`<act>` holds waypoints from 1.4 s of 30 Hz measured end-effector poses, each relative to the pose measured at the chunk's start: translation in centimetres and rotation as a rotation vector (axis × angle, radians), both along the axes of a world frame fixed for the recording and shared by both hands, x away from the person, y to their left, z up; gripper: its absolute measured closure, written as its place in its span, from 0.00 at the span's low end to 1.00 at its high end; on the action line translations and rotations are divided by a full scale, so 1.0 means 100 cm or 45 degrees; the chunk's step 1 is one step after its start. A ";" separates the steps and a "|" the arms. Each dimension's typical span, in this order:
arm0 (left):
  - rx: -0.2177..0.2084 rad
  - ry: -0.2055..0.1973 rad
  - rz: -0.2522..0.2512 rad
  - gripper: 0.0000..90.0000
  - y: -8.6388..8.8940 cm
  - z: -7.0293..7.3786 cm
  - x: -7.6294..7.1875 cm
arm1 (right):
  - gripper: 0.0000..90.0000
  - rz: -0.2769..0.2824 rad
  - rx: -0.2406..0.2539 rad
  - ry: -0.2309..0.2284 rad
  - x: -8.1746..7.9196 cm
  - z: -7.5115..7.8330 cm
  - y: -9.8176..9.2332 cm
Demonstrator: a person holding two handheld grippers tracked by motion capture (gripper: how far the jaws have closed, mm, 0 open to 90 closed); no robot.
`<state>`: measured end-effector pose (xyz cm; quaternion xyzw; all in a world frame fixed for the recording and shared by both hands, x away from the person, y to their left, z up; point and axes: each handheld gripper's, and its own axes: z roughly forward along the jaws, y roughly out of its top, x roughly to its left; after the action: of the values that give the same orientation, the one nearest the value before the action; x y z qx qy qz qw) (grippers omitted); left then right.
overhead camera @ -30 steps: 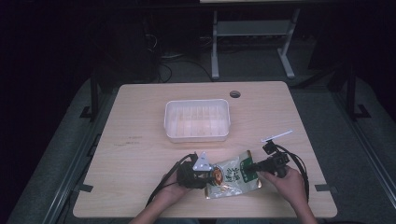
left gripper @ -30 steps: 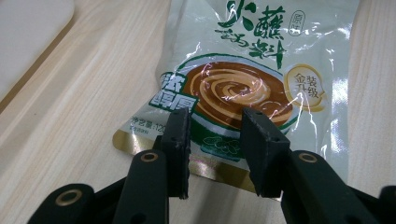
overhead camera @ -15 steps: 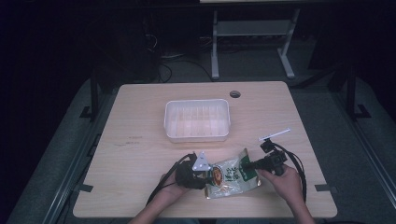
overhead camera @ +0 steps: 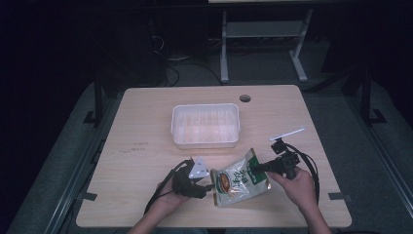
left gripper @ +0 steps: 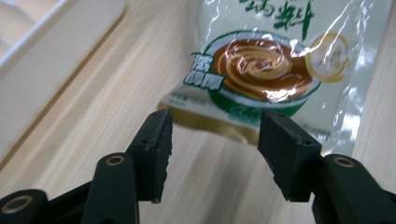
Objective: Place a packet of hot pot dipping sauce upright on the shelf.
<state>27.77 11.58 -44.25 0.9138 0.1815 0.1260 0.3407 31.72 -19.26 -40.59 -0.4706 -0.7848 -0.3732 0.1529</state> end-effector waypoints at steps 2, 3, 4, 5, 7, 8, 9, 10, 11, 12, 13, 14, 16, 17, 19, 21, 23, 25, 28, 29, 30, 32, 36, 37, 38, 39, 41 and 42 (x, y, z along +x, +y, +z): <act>-0.020 0.004 0.025 0.46 0.009 0.004 0.001 | 0.99 0.007 -0.017 -0.008 0.001 0.010 0.004; -0.017 0.003 0.032 0.46 0.012 0.005 0.001 | 0.99 0.008 -0.026 -0.011 0.001 0.013 0.005; -0.021 0.007 0.042 0.45 0.015 0.005 0.001 | 0.99 0.011 -0.032 -0.017 0.001 0.017 0.007; -0.015 0.008 0.046 0.45 0.018 0.005 0.001 | 1.00 0.013 -0.040 -0.019 0.001 0.021 0.008; -0.005 0.003 0.055 0.45 0.022 0.005 0.000 | 1.00 0.022 -0.055 -0.031 0.002 0.029 0.011; -0.001 0.005 0.062 0.45 0.026 0.005 -0.001 | 1.00 0.024 -0.056 -0.027 0.002 0.031 0.012; -0.001 0.005 0.062 0.45 0.026 0.005 -0.001 | 1.00 0.028 -0.063 -0.031 0.003 0.035 0.014; 0.006 0.010 0.072 0.45 0.032 0.004 -0.003 | 1.00 0.032 -0.068 -0.034 0.003 0.038 0.016; 0.009 0.007 0.078 0.44 0.035 0.003 -0.004 | 1.00 0.035 -0.074 -0.037 0.003 0.041 0.017; 0.015 0.007 0.085 0.44 0.038 0.003 -0.004 | 1.00 0.037 -0.080 -0.042 0.003 0.043 0.019; 0.016 0.008 0.091 0.44 0.041 0.003 -0.004 | 1.00 0.042 -0.082 -0.044 0.004 0.045 0.021; 0.016 0.008 0.091 0.44 0.041 0.003 -0.004 | 1.00 0.042 -0.082 -0.044 0.004 0.045 0.021; 0.014 0.012 0.117 0.44 0.051 0.002 -0.005 | 1.00 0.050 -0.080 -0.040 0.005 0.053 0.026; 0.011 0.014 0.126 0.44 0.054 0.001 -0.005 | 1.00 0.058 -0.078 -0.040 0.005 0.056 0.028; 0.006 0.015 0.134 0.44 0.056 0.000 -0.004 | 1.00 0.070 -0.084 -0.046 0.006 0.061 0.033; -0.009 0.024 0.155 0.44 0.062 -0.001 -0.003 | 1.00 0.081 -0.078 -0.040 0.007 0.067 0.038; -0.017 0.026 0.167 0.43 0.065 -0.002 -0.003 | 1.00 0.091 -0.072 -0.038 0.009 0.073 0.043; -0.016 0.021 0.178 0.43 0.068 -0.002 -0.002 | 1.00 0.097 -0.082 -0.041 0.010 0.079 0.048; -0.021 0.021 0.195 0.43 0.073 -0.003 -0.001 | 1.00 0.100 -0.093 -0.038 0.013 0.087 0.055; -0.017 0.020 0.197 0.43 0.074 -0.003 0.000 | 1.00 0.100 -0.096 -0.037 0.014 0.089 0.057; -0.017 0.020 0.197 0.43 0.074 -0.003 0.000 | 1.00 0.100 -0.096 -0.037 0.014 0.089 0.057; -0.012 0.016 0.219 0.43 0.079 -0.004 0.003 | 1.00 0.097 -0.107 -0.038 0.017 0.096 0.062; -0.014 0.011 0.240 0.43 0.084 -0.004 0.003 | 1.00 0.094 -0.097 -0.038 0.021 0.105 0.066; -0.021 0.009 0.250 0.42 0.086 -0.004 0.004 | 1.00 0.090 -0.076 -0.025 0.025 0.110 0.068; -0.021 0.008 0.253 0.42 0.087 -0.004 0.004 | 1.00 0.089 -0.071 -0.021 0.027 0.113 0.070; -0.017 0.006 0.254 0.42 0.087 -0.004 0.004 | 1.00 0.091 -0.069 -0.021 0.029 0.116 0.072; -0.006 0.002 0.256 0.42 0.087 -0.004 0.004 | 1.00 0.104 -0.070 -0.026 0.033 0.122 0.077; -0.006 0.002 0.256 0.42 0.087 -0.004 0.004 | 1.00 0.107 -0.080 -0.032 0.035 0.125 0.080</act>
<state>28.19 20.28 -44.65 0.8903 0.2727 0.1584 0.3285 35.20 -11.26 -28.10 -0.4372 -0.8170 -0.3476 0.1437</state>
